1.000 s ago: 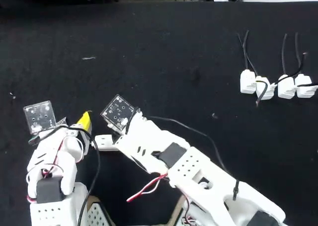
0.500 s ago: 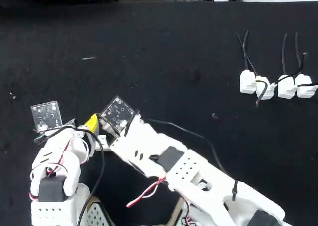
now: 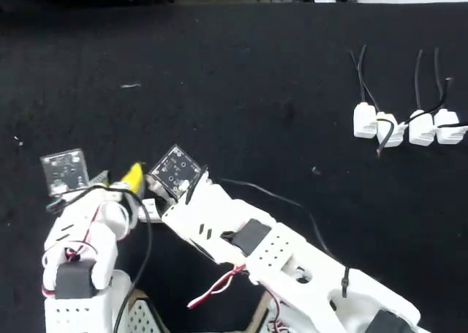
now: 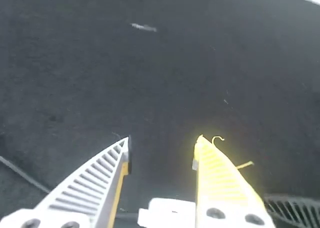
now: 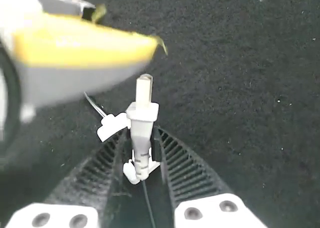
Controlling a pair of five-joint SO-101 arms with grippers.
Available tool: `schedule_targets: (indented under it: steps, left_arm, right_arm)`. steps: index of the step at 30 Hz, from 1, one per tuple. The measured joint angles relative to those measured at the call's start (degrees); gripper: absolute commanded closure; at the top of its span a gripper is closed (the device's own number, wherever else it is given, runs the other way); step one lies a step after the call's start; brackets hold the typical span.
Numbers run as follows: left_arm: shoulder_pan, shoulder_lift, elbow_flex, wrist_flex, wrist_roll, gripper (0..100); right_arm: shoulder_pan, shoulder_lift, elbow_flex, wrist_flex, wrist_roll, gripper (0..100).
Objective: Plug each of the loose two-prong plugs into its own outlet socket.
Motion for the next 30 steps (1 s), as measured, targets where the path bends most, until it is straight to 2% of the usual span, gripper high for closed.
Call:
schedule_targets:
  steps: [5,14,18,25,30]
  left_arm:
    - [-3.16,-0.18,-1.67,-0.35,0.26,78]
    - [1.67,-0.09,-1.76,0.18,0.26,78]
    - [2.81,-0.35,-0.97,0.18,0.26,78]
    - [6.68,-0.62,3.69,-2.9,-3.34,78]
    - [6.77,-0.62,3.78,-3.34,-3.34,78]
  right_arm:
    - [0.0,0.18,0.0,0.0,0.09,98.8]
    - [0.0,10.46,-3.43,0.0,0.09,98.8]
    - [0.0,10.64,-3.96,0.0,0.09,98.8]
    - [0.09,1.49,-3.87,6.86,0.09,98.8]
    - [0.09,-6.15,-1.32,8.09,0.09,98.8]
